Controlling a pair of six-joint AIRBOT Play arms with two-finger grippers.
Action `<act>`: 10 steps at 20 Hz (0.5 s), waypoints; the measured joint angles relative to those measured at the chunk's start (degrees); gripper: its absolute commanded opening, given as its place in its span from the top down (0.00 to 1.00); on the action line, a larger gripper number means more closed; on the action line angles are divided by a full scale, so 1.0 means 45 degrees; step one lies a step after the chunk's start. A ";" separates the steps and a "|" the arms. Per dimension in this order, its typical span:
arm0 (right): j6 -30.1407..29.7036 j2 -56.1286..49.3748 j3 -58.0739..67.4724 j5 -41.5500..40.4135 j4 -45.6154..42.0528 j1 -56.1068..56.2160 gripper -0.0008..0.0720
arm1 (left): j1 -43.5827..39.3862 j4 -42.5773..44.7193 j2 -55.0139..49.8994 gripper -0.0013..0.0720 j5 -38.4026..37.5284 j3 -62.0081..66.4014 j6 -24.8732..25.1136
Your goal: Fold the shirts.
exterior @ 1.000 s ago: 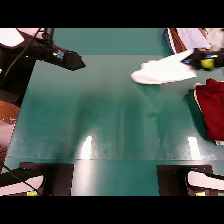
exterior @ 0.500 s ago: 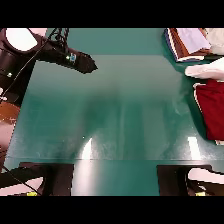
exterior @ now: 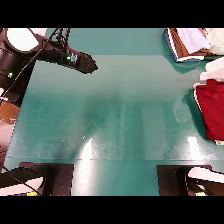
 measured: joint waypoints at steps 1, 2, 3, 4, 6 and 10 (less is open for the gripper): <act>0.0000 0.0296 -0.0291 0.0253 0.0000 -0.0209 0.97 | 0.0000 0.0010 0.0000 0.95 0.0000 0.0000 0.0000; 0.0000 0.0636 -0.0685 0.0432 0.0000 -0.0447 0.97 | 0.0000 0.0024 0.0000 0.95 0.0000 0.0000 0.0000; -0.0005 0.0971 -0.1117 0.0661 -0.0019 -0.0675 0.97 | 0.0000 0.0039 0.0000 0.95 0.0000 0.0000 0.0000; 0.0000 0.1365 -0.1642 0.0845 -0.0068 -0.0957 0.97 | 0.0000 0.0039 0.0000 0.95 0.0000 0.0000 0.0000; 0.0000 0.2215 -0.2691 0.1107 -0.0403 -0.1515 0.97 | 0.0000 0.0044 0.0000 0.95 0.0000 0.0000 0.0000; 0.0272 0.4046 -0.5056 0.1549 -0.2560 -0.2686 0.74 | 0.0000 0.0058 0.0000 0.95 -0.0005 0.0000 0.0005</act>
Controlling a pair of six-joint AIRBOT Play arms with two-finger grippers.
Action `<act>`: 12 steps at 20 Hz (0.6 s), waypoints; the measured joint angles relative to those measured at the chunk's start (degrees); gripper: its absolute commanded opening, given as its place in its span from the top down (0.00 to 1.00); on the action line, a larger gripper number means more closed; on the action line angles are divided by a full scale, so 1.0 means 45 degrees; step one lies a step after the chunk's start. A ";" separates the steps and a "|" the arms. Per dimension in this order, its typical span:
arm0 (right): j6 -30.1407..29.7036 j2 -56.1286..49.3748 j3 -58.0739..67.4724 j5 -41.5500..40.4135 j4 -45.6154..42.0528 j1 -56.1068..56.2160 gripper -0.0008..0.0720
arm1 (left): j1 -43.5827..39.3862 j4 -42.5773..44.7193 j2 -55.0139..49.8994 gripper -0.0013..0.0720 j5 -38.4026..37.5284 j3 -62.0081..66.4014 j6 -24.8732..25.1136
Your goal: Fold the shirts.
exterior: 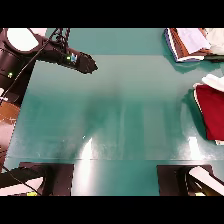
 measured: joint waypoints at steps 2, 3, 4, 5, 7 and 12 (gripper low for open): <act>0.0301 0.0772 -0.1253 0.0092 -0.1341 -0.0597 0.32 | 0.0000 0.0000 0.0000 0.95 0.0000 0.0000 0.0000; 0.0432 0.1039 -0.1802 0.0175 -0.1894 -0.0840 0.31 | 0.0000 0.0000 0.0000 0.95 -0.0005 0.0000 0.0000; 0.0568 0.1239 -0.2341 0.0204 -0.2458 -0.1103 0.31 | 0.0000 0.0000 0.0000 0.95 -0.0034 0.0000 0.0000; 0.0685 0.1384 -0.2773 0.0248 -0.3016 -0.1341 0.32 | 0.0000 0.0000 0.0000 0.95 -0.0083 0.0000 0.0000; 0.0962 0.1535 -0.3458 0.0350 -0.3653 -0.1715 0.32 | 0.0000 0.0000 0.0000 0.95 -0.0146 0.0000 0.0000; 0.1263 0.1676 -0.4085 0.0311 -0.2424 -0.1195 0.33 | 0.0000 0.0000 0.0000 0.95 -0.0141 0.0000 0.0005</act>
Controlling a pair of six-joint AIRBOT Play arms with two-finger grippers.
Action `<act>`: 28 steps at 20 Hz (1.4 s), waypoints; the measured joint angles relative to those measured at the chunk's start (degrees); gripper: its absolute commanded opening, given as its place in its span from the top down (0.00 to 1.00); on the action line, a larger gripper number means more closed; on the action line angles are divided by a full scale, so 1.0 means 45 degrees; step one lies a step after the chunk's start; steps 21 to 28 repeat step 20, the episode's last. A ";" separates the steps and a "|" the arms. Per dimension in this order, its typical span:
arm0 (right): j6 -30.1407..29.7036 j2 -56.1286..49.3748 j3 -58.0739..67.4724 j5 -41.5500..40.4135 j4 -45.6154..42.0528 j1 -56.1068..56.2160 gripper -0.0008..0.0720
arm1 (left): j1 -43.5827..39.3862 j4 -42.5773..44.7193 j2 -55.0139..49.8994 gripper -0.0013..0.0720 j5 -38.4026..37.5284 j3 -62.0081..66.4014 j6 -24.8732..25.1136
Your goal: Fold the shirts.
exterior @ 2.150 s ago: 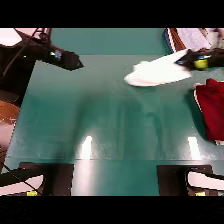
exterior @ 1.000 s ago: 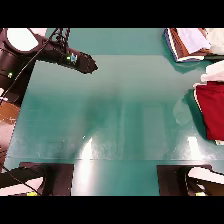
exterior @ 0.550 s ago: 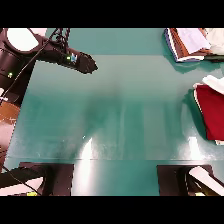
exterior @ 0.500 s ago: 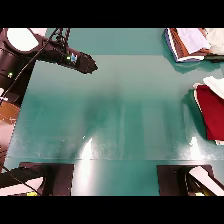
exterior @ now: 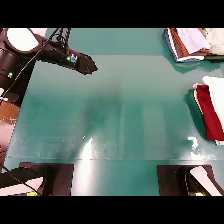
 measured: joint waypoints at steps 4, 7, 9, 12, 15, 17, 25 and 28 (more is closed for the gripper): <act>0.0063 0.0019 -0.0107 -0.0189 0.1923 0.2327 0.41 | 0.0000 0.0000 0.0000 0.95 0.0131 0.0000 0.0000; 0.0068 0.0019 -0.0136 -0.0520 0.2560 0.4741 0.64 | 0.0000 -0.0010 0.0000 0.95 0.0151 0.0000 0.0000; 0.0068 0.0019 -0.0136 -0.0860 0.2759 0.6237 0.97 | 0.0000 -0.0015 0.0000 0.95 0.0165 0.0000 0.0000; -0.0015 0.0019 -0.0141 -0.1549 0.2875 0.8213 0.96 | 0.0000 -0.0019 0.0000 0.95 0.0194 0.0000 0.0000; -0.0155 0.0019 -0.0141 -0.2089 0.2914 0.9466 0.96 | 0.0000 -0.0024 0.0000 0.95 0.0194 0.0000 -0.0005; -0.0204 0.0019 -0.0141 -0.2288 0.2919 0.9874 0.96 | 0.0000 -0.0024 0.0000 0.95 0.0194 0.0000 0.0000; -0.0228 0.0019 -0.0141 -0.2433 0.2943 1.0180 0.96 | 0.0000 -0.0029 0.0000 0.95 0.0194 0.0000 -0.0005; -0.0228 0.0019 -0.0141 -0.2433 0.2943 1.0180 0.96 | 0.0000 -0.0029 0.0000 0.95 0.0194 0.0000 -0.0005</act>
